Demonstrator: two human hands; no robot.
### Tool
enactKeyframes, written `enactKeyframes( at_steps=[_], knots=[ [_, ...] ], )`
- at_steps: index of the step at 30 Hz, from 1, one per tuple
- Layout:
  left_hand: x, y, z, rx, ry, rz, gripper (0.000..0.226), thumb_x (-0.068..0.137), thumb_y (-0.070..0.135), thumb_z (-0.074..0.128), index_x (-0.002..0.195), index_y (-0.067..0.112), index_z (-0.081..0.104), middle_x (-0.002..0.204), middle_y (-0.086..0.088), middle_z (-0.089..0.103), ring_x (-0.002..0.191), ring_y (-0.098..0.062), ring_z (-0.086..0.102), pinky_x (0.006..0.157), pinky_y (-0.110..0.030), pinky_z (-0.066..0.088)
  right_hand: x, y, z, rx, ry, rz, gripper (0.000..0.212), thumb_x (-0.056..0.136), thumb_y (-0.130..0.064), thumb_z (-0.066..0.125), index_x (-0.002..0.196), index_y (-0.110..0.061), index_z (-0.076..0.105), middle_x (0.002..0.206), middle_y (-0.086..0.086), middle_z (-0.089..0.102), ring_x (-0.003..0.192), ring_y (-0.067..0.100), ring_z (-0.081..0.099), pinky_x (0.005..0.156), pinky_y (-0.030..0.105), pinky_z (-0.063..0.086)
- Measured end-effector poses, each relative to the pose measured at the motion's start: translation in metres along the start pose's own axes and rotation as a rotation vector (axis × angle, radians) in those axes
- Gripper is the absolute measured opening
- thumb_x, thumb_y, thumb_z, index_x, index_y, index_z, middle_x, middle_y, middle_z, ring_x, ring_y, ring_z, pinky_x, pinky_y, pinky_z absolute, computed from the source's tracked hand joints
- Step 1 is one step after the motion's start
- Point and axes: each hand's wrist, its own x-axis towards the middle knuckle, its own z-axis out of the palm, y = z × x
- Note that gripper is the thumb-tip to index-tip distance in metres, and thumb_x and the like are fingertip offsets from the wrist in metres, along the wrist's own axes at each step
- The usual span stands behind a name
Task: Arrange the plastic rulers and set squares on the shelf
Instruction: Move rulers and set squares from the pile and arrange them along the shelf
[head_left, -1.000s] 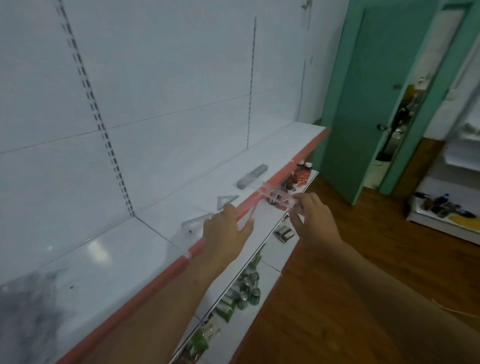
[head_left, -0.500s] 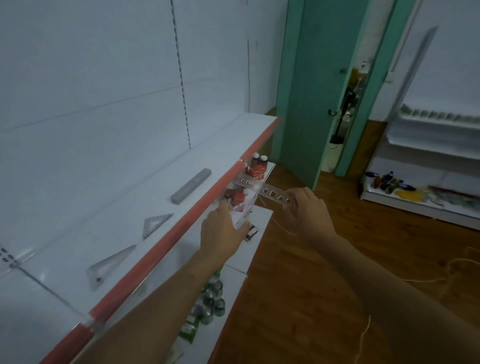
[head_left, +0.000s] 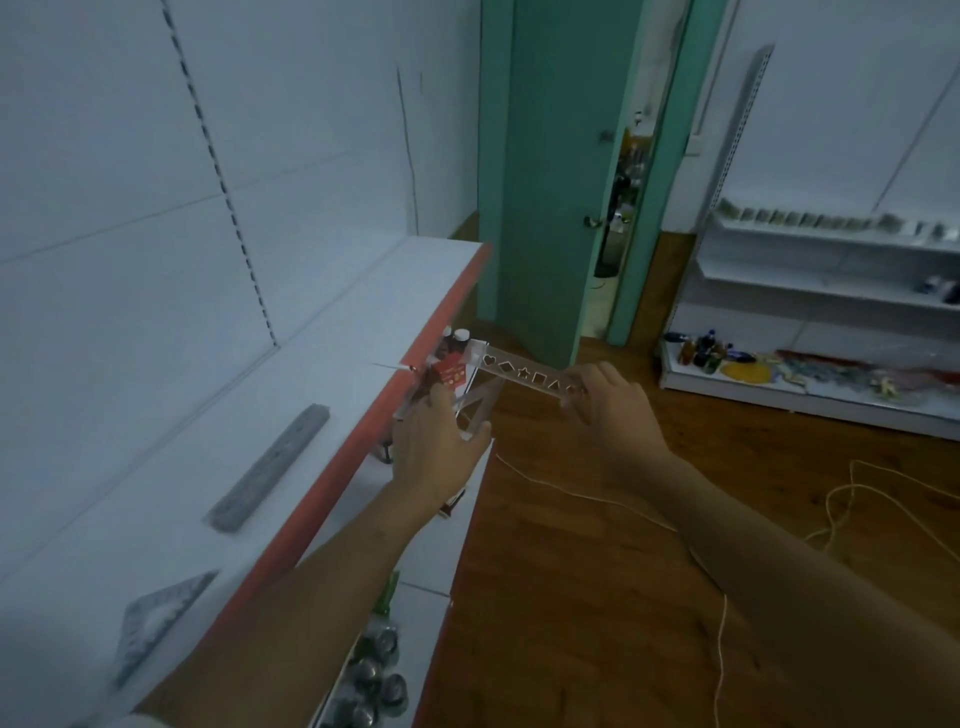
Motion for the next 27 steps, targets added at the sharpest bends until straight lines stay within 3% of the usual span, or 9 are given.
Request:
enactKeyframes(
  at_steps=[4, 12, 16, 23, 27],
  knots=[
    [0.037, 0.014, 0.029, 0.056, -0.011, -0.003, 0.05, 0.087, 0.051, 0.06, 0.123, 0.018, 0.046, 0.119, -0.001, 0.055, 0.112, -0.02, 0.053, 0.095, -0.04, 0.049, 0.034, 0.036, 0.013, 0.013, 0.002, 0.0, 0.034, 0.096, -0.034, 0.048, 0.128, -0.024, 0.049, 0.118, -0.008, 0.052, 0.098, 0.006, 0.049, 0.084, 0.022, 0.033],
    [0.117, 0.04, 0.078, 0.112, 0.109, -0.105, 0.046, 0.086, 0.055, 0.058, 0.119, 0.023, 0.048, 0.118, 0.004, 0.056, 0.113, -0.017, 0.051, 0.099, -0.038, 0.037, 0.127, 0.104, 0.035, 0.129, 0.007, -0.099, 0.031, 0.094, -0.032, 0.051, 0.125, -0.026, 0.052, 0.113, -0.01, 0.051, 0.094, 0.007, 0.049, 0.084, 0.023, 0.039],
    [0.146, 0.048, 0.084, 0.095, 0.177, -0.205, 0.045, 0.086, 0.056, 0.057, 0.114, 0.021, 0.052, 0.114, 0.002, 0.06, 0.109, -0.02, 0.055, 0.1, -0.05, 0.042, 0.174, 0.117, 0.048, 0.189, -0.015, -0.186, 0.031, 0.094, -0.03, 0.052, 0.125, -0.024, 0.053, 0.114, -0.008, 0.052, 0.093, 0.005, 0.047, 0.088, 0.026, 0.042],
    [0.147, 0.017, 0.069, 0.206, 0.265, -0.389, 0.044, 0.089, 0.052, 0.053, 0.116, 0.017, 0.052, 0.111, -0.001, 0.06, 0.101, -0.021, 0.055, 0.091, -0.042, 0.044, 0.211, 0.078, 0.086, 0.303, -0.065, -0.352, 0.031, 0.095, -0.033, 0.054, 0.124, -0.022, 0.056, 0.119, -0.004, 0.056, 0.103, 0.011, 0.054, 0.094, 0.035, 0.048],
    [0.133, -0.024, 0.046, 0.215, 0.343, -0.499, 0.05, 0.086, 0.055, 0.055, 0.121, 0.019, 0.053, 0.115, -0.002, 0.063, 0.107, -0.023, 0.056, 0.092, -0.043, 0.046, 0.223, 0.028, 0.112, 0.361, -0.1, -0.508, 0.03, 0.095, -0.03, 0.053, 0.122, -0.017, 0.058, 0.12, 0.001, 0.06, 0.106, 0.017, 0.058, 0.094, 0.032, 0.046]
  ],
)
